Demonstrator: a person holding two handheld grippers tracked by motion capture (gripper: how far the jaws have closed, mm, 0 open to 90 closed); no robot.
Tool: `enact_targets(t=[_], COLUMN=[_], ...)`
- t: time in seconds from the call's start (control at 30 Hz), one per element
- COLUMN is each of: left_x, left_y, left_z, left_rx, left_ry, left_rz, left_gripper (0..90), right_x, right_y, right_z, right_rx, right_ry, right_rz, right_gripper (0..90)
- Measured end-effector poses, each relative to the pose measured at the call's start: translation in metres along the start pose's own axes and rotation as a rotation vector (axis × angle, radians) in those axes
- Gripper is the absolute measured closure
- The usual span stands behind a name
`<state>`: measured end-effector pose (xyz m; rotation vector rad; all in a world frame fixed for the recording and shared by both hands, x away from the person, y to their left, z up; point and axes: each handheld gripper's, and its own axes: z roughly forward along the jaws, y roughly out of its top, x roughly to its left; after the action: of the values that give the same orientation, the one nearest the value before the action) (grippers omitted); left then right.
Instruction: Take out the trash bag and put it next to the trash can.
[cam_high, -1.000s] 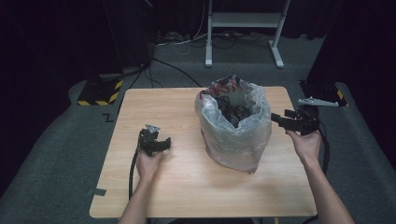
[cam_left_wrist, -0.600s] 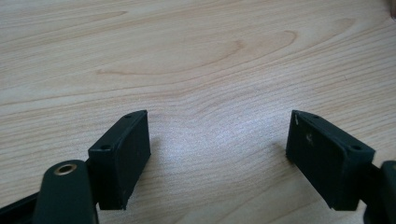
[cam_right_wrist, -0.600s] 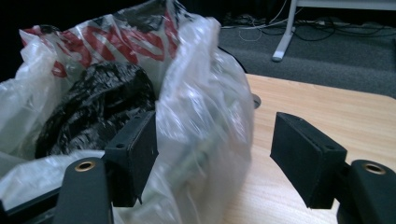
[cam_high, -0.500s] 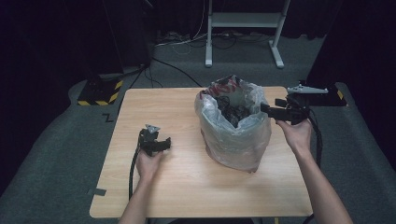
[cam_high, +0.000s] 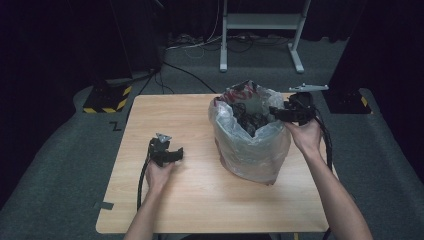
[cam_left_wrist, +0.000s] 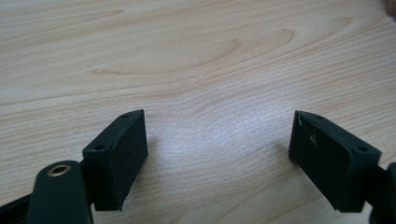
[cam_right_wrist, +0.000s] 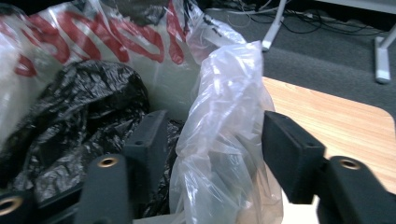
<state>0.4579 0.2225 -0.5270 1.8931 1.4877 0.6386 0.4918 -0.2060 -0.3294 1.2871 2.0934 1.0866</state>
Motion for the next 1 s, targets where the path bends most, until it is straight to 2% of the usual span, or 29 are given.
enact_targets(t=[0.07, 0.13, 0.2, 0.23, 0.37, 0.4, 0.5, 0.63, 0.67, 0.7, 0.73, 0.8, 0.83, 0.9, 0.93, 0.97, 1.0], left_x=[-0.001, -0.001, 0.000, 0.000, -0.004, -0.005, -0.008, -0.014, -0.017, -0.017, -0.020, -0.026, -0.026, -0.034, -0.034, -0.041, -0.044], left_y=[0.000, 0.003, 0.007, 0.007, 0.018, 0.021, 0.027, 0.044, 0.049, 0.049, 0.056, 0.064, 0.064, 0.076, 0.076, 0.085, 0.089], left_z=[0.000, -0.001, -0.003, -0.003, -0.017, -0.020, -0.025, -0.039, -0.043, -0.043, -0.050, -0.057, -0.057, -0.065, -0.065, -0.071, -0.073], left_rx=[0.004, 0.030, 0.054, 0.054, -0.001, 0.005, -0.001, -0.041, -0.052, -0.052, -0.064, -0.078, -0.078, -0.089, -0.089, -0.098, -0.103], left_ry=[0.007, 0.008, -0.013, -0.013, -0.073, -0.091, -0.112, -0.176, -0.191, -0.191, -0.240, -0.279, -0.279, -0.323, -0.323, -0.338, -0.344], left_rz=[-0.007, -0.005, -0.017, -0.017, -0.028, -0.026, -0.018, -0.019, -0.008, -0.008, 0.000, 0.012, 0.012, 0.033, 0.033, 0.063, 0.075], left_gripper=[19.3, 19.6, 22.3, 24.1, 25.8, 25.8, 24.0, 20.5, 20.3, 20.3, 18.9, 17.2, 16.6, 15.4, 15.3, 15.1, 15.0], right_x=[0.001, 0.002, 0.002, 0.001, -0.001, -0.002, -0.002, -0.001, -0.001, -0.001, 0.000, 0.001, 0.001, 0.001, 0.002, 0.002, 0.002], right_y=[0.002, 0.003, 0.003, 0.004, 0.003, 0.003, 0.003, 0.004, 0.004, 0.004, 0.004, 0.004, 0.004, 0.005, 0.006, 0.006, 0.006], right_z=[0.002, 0.004, 0.006, 0.006, 0.006, 0.006, 0.007, 0.008, 0.007, 0.007, 0.007, 0.006, 0.006, 0.006, 0.006, 0.006, 0.006], right_rx=[0.012, 0.022, 0.027, 0.028, 0.023, 0.022, 0.023, 0.028, 0.028, 0.028, 0.032, 0.035, 0.035, 0.040, 0.040, 0.041, 0.042], right_ry=[-0.003, -0.003, -0.003, -0.001, 0.014, 0.022, 0.035, 0.050, 0.051, 0.051, 0.053, 0.053, 0.053, 0.054, 0.055, 0.058, 0.059], right_rz=[-0.013, -0.019, -0.021, -0.020, -0.021, -0.021, -0.020, -0.029, -0.030, -0.030, -0.035, -0.038, -0.038, -0.044, -0.043, -0.042, -0.045], right_gripper=[50.9, 57.8, 64.9, 68.6, 81.1, 83.7, 85.9, 87.4, 87.4, 87.4, 87.5, 87.6, 87.6, 87.6, 87.6, 87.6, 87.6])
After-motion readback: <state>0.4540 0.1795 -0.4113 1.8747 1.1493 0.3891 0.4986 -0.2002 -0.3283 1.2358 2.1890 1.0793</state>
